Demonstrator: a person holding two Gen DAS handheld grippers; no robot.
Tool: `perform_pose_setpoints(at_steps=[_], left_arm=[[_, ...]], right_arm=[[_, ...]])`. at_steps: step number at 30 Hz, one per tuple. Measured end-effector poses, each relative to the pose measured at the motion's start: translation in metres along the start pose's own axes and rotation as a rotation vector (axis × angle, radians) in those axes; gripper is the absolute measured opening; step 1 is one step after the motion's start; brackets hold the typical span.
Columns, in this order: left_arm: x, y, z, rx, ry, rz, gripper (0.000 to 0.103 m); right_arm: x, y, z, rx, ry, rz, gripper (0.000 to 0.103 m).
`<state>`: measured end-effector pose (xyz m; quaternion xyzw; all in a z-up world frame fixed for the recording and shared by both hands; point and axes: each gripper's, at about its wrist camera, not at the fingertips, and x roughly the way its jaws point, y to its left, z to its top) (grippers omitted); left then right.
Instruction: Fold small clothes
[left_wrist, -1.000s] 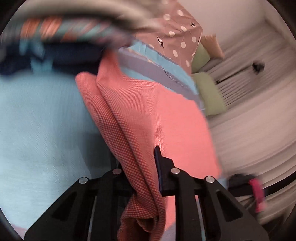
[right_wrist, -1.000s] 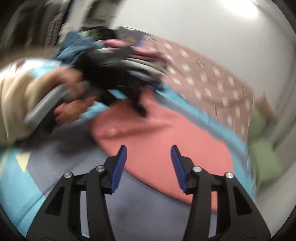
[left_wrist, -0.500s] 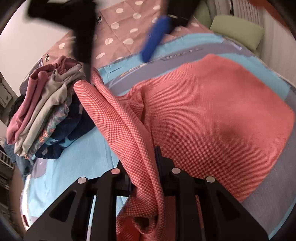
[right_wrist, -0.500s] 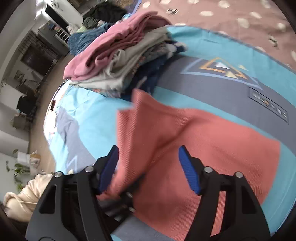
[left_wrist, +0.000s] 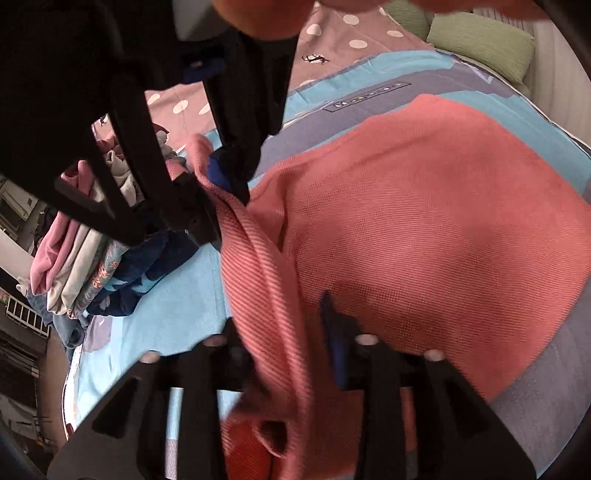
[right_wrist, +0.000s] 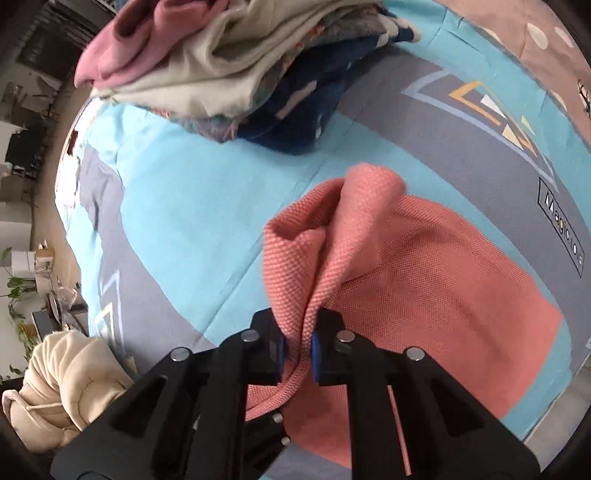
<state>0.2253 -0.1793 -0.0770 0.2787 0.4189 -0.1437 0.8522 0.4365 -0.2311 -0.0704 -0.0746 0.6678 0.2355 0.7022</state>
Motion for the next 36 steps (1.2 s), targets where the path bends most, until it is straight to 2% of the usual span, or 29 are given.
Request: perform_pose_setpoints(at_steps=[2, 4, 7, 10, 14, 15, 16, 17, 18, 19, 25, 31, 36], left_arm=[[-0.01, -0.001, -0.006, 0.0, -0.04, 0.034, 0.063], [-0.025, -0.002, -0.018, -0.001, -0.105, 0.09, 0.07], [-0.026, -0.003, -0.034, -0.004, -0.099, 0.111, 0.082], [-0.015, 0.001, -0.05, -0.022, -0.047, 0.115, 0.082], [-0.008, 0.007, -0.059, -0.065, -0.026, 0.029, 0.082], [-0.008, 0.005, -0.059, -0.061, -0.035, 0.009, 0.08], [-0.008, 0.004, -0.058, -0.063, -0.052, 0.002, 0.058], [-0.009, 0.004, -0.058, -0.076, -0.067, 0.004, 0.027], [-0.01, 0.005, -0.058, -0.092, -0.069, -0.009, 0.015], [-0.011, 0.006, -0.056, -0.103, -0.076, -0.029, 0.01], [-0.045, 0.001, -0.033, -0.094, -0.193, -0.01, 0.009], [-0.078, -0.029, 0.02, -0.088, -0.302, -0.097, 0.009], [-0.08, -0.071, 0.058, -0.085, -0.332, -0.161, 0.009]], right_arm=[[-0.007, -0.003, -0.004, 0.019, -0.019, 0.022, 0.009], [-0.012, -0.008, -0.006, 0.04, -0.033, 0.032, 0.009], [-0.014, -0.009, -0.01, 0.041, -0.043, 0.036, 0.009], [-0.014, -0.007, -0.007, 0.038, -0.047, 0.038, 0.009], [-0.016, -0.01, -0.008, 0.038, -0.056, 0.051, 0.009], [-0.016, -0.009, -0.008, 0.039, -0.06, 0.053, 0.009], [-0.017, -0.01, -0.008, 0.038, -0.06, 0.052, 0.009], [-0.018, -0.009, -0.008, 0.035, -0.063, 0.045, 0.009], [-0.019, -0.008, -0.009, 0.033, -0.065, 0.042, 0.009], [-0.021, -0.007, -0.01, 0.029, -0.069, 0.038, 0.009], [-0.062, -0.015, -0.02, -0.01, -0.171, 0.042, 0.009], [-0.107, -0.046, -0.039, -0.024, -0.243, -0.004, 0.009], [-0.128, -0.096, -0.066, 0.038, -0.289, -0.02, 0.009]])
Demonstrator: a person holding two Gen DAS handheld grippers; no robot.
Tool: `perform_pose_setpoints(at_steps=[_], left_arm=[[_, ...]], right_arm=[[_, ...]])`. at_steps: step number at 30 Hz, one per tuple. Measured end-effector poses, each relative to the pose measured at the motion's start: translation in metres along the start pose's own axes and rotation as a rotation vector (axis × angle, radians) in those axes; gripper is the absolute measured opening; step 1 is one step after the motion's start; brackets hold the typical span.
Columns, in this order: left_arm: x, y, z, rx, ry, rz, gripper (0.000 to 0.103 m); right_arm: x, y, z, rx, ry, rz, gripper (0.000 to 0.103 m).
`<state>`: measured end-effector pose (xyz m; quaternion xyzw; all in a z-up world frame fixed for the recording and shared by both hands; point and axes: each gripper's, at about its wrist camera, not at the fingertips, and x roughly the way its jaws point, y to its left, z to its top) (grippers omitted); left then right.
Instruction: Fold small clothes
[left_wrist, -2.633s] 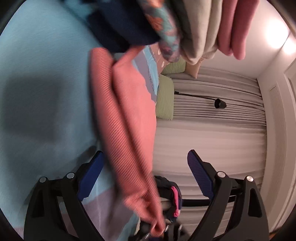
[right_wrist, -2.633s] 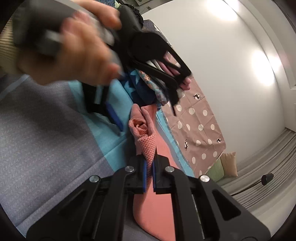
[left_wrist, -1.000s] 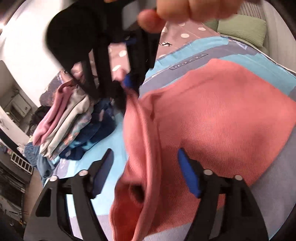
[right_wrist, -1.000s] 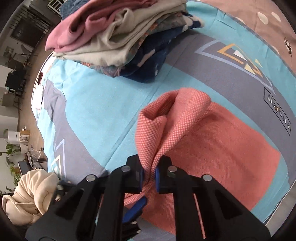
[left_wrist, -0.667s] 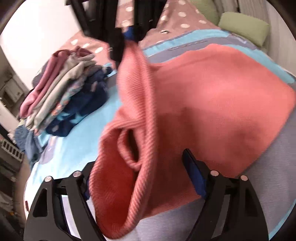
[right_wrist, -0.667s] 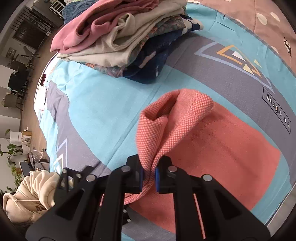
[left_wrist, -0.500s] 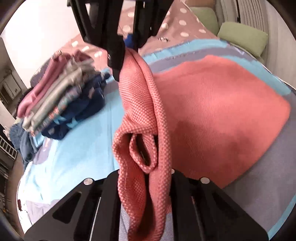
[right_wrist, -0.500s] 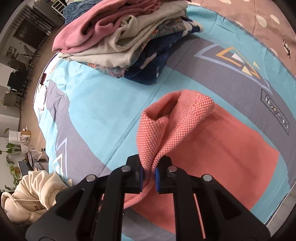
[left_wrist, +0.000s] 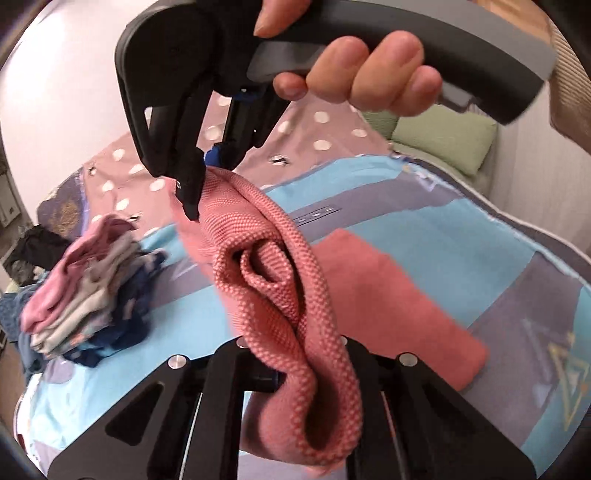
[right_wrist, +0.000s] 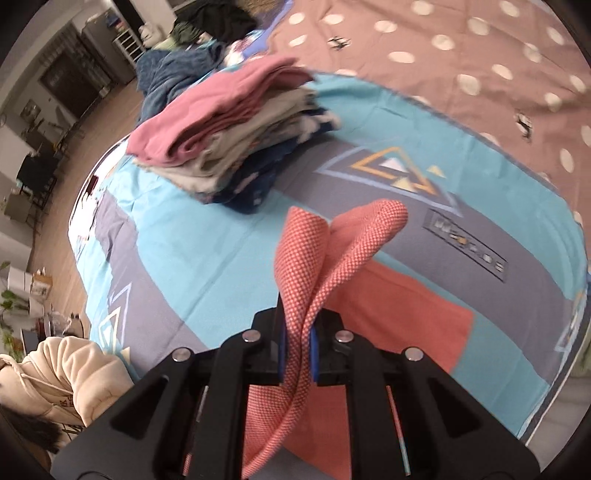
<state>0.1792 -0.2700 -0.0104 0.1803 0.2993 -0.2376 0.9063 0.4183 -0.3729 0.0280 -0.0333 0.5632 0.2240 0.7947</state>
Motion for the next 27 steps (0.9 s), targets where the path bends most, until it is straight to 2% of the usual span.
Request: perform_pose_setpoints(at_steps=[7, 13, 14, 16, 17, 18, 20, 22, 23, 24, 25, 26, 27], left_arm=[[0.035, -0.06, 0.004, 0.069, 0.045, -0.062, 0.009], [0.076, -0.102, -0.018, 0.133, 0.159, -0.063, 0.014], [0.082, -0.102, -0.022, 0.144, 0.179, -0.069, 0.019], [0.086, -0.111, -0.028, 0.187, 0.212, -0.077, 0.051], [0.082, -0.114, -0.03, 0.218, 0.195, -0.069, 0.054], [0.075, -0.116, -0.032, 0.255, 0.171, -0.081, 0.058], [0.055, -0.108, -0.033, 0.272, 0.158, -0.217, 0.071], [0.029, -0.083, -0.033, 0.21, 0.18, -0.463, 0.081], [0.021, -0.073, -0.034, 0.187, 0.182, -0.546, 0.087], [0.009, -0.059, -0.037, 0.16, 0.185, -0.657, 0.09], [-0.001, -0.047, -0.042, 0.142, 0.186, -0.73, 0.092], [-0.012, -0.033, -0.047, 0.129, 0.186, -0.798, 0.092], [-0.019, -0.022, -0.051, 0.121, 0.19, -0.846, 0.092]], right_arm=[[0.003, -0.077, -0.05, 0.142, -0.017, 0.015, 0.009], [0.049, -0.138, -0.095, 0.281, 0.002, 0.062, 0.011], [0.058, -0.148, -0.103, 0.299, 0.014, 0.075, 0.012], [0.07, -0.166, -0.116, 0.35, 0.014, 0.07, 0.022], [0.073, -0.175, -0.122, 0.373, 0.01, 0.063, 0.026], [0.074, -0.182, -0.127, 0.392, 0.003, 0.057, 0.034], [0.066, -0.191, -0.137, 0.4, -0.027, -0.038, 0.042], [0.051, -0.189, -0.143, 0.371, -0.064, -0.134, 0.048], [0.04, -0.187, -0.147, 0.354, -0.087, -0.182, 0.049], [0.032, -0.181, -0.149, 0.339, -0.105, -0.229, 0.053], [0.019, -0.169, -0.153, 0.319, -0.141, -0.278, 0.054], [0.008, -0.157, -0.159, 0.303, -0.19, -0.279, 0.055], [0.0, -0.146, -0.167, 0.289, -0.232, -0.242, 0.055]])
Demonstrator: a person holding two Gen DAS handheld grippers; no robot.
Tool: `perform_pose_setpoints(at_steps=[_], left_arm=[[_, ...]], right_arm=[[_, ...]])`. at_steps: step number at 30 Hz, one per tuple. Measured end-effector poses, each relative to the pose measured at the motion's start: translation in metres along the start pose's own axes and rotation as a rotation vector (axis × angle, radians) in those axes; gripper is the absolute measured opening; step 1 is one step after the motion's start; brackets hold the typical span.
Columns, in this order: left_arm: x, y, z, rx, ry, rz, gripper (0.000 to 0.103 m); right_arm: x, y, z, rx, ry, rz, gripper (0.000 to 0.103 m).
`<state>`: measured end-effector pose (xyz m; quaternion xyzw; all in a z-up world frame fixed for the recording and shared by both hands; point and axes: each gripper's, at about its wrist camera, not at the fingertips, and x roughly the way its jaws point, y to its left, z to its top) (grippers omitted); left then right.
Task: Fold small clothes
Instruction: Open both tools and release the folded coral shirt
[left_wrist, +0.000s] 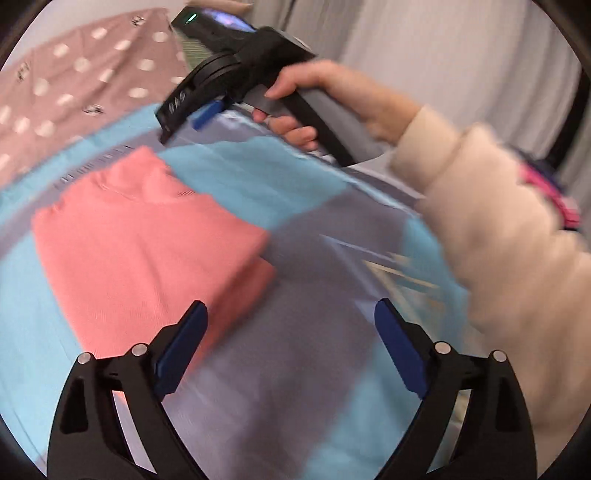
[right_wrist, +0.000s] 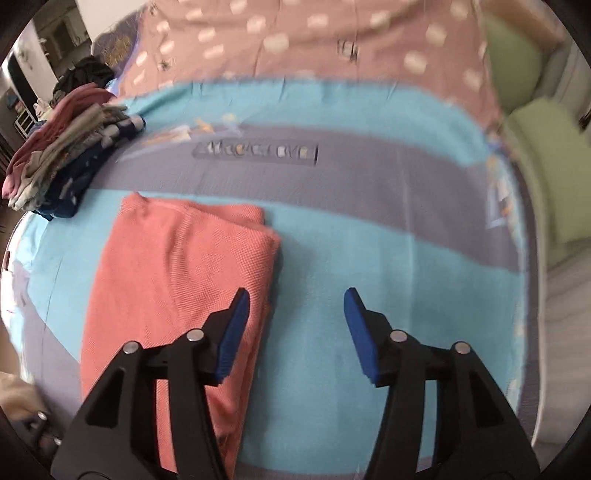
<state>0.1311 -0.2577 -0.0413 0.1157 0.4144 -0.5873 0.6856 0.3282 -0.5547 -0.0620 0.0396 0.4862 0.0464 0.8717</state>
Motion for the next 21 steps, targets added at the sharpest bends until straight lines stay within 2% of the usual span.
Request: perform_pose_setpoints(at_steps=[2, 4, 5, 7, 10, 14, 15, 20, 21], left_arm=[[-0.023, 0.013, -0.012, -0.031, -0.032, -0.054, 0.092], [-0.041, 0.028, -0.019, -0.067, -0.082, -0.052, 0.092], [-0.049, 0.038, -0.022, -0.086, -0.107, -0.051, 0.092], [-0.06, 0.068, -0.024, -0.171, -0.143, -0.025, 0.092], [-0.062, 0.115, -0.027, -0.33, -0.165, -0.069, 0.092], [-0.049, 0.154, -0.03, -0.5, -0.128, -0.021, 0.092], [-0.04, 0.164, -0.032, -0.561, -0.108, -0.032, 0.092], [0.005, 0.2, -0.043, -0.787, 0.007, -0.202, 0.092], [0.012, 0.203, -0.046, -0.821, 0.017, -0.228, 0.092]], right_arm=[[-0.016, 0.018, -0.017, -0.025, -0.05, 0.081, 0.055], [-0.021, 0.043, -0.044, -0.088, -0.075, 0.152, 0.055], [-0.02, 0.052, -0.056, -0.118, -0.07, 0.157, 0.055], [-0.009, 0.067, -0.087, -0.188, -0.045, 0.109, 0.056], [0.013, 0.064, -0.128, -0.165, 0.012, 0.063, 0.057], [0.006, 0.06, -0.159, -0.118, -0.044, 0.046, 0.057], [0.002, 0.06, -0.162, -0.102, -0.046, 0.041, 0.057], [-0.023, 0.062, -0.163, -0.07, -0.137, 0.016, 0.058], [-0.027, 0.066, -0.162, -0.074, -0.155, 0.024, 0.063]])
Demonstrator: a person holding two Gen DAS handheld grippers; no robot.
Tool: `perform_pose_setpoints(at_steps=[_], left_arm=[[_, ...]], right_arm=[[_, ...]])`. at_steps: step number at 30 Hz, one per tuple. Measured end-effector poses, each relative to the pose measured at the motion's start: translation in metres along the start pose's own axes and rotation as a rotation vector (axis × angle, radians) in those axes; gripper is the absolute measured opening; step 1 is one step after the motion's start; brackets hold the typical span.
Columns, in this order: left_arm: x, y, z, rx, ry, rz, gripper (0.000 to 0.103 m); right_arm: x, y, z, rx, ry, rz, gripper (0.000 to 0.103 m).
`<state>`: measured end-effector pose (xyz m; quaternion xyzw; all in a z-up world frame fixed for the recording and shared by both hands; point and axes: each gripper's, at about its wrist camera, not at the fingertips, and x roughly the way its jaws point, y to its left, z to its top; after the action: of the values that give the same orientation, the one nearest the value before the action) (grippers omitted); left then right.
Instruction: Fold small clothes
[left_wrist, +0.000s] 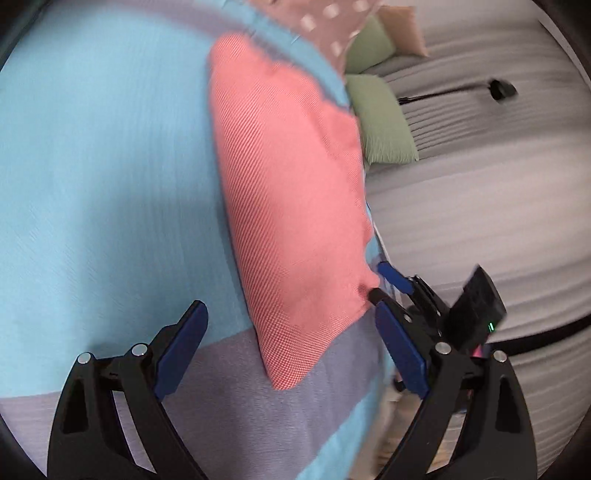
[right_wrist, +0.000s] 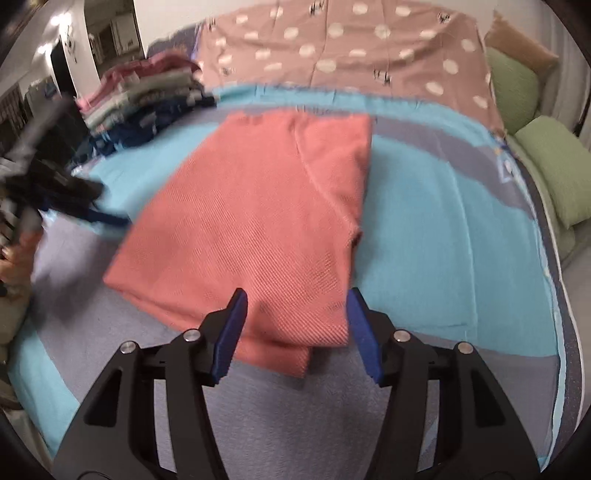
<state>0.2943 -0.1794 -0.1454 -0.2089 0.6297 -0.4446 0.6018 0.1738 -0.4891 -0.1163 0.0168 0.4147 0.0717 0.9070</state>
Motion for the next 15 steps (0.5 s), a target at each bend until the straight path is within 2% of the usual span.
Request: perform_pose_setpoints(at_steps=[1, 3, 4, 7, 9, 10, 13, 15], left_arm=[[-0.001, 0.002, -0.005, -0.011, -0.007, -0.006, 0.092], [0.0, -0.001, -0.003, -0.024, -0.011, -0.018, 0.093], [0.001, -0.001, -0.001, -0.033, -0.005, -0.025, 0.094], [0.015, 0.003, 0.006, -0.068, 0.079, -0.092, 0.102], [0.026, 0.001, 0.007, -0.082, 0.15, -0.145, 0.102], [0.033, 0.001, 0.008, -0.101, 0.181, -0.168, 0.102], [0.046, -0.002, 0.003, -0.115, 0.205, -0.174, 0.102], [0.053, -0.006, 0.002, -0.127, 0.205, -0.21, 0.102]], right_arm=[[-0.004, 0.001, 0.003, -0.005, -0.016, -0.006, 0.071], [-0.005, -0.007, 0.01, 0.023, -0.027, -0.003, 0.079], [-0.003, -0.015, 0.013, 0.064, -0.017, 0.029, 0.081], [0.008, -0.048, 0.017, 0.265, 0.01, 0.139, 0.084], [0.016, -0.065, 0.012, 0.393, -0.001, 0.261, 0.084], [0.019, -0.069, 0.011, 0.42, -0.001, 0.294, 0.084], [0.032, -0.068, 0.004, 0.422, 0.025, 0.304, 0.084], [0.043, -0.063, 0.0, 0.404, 0.056, 0.291, 0.084]])
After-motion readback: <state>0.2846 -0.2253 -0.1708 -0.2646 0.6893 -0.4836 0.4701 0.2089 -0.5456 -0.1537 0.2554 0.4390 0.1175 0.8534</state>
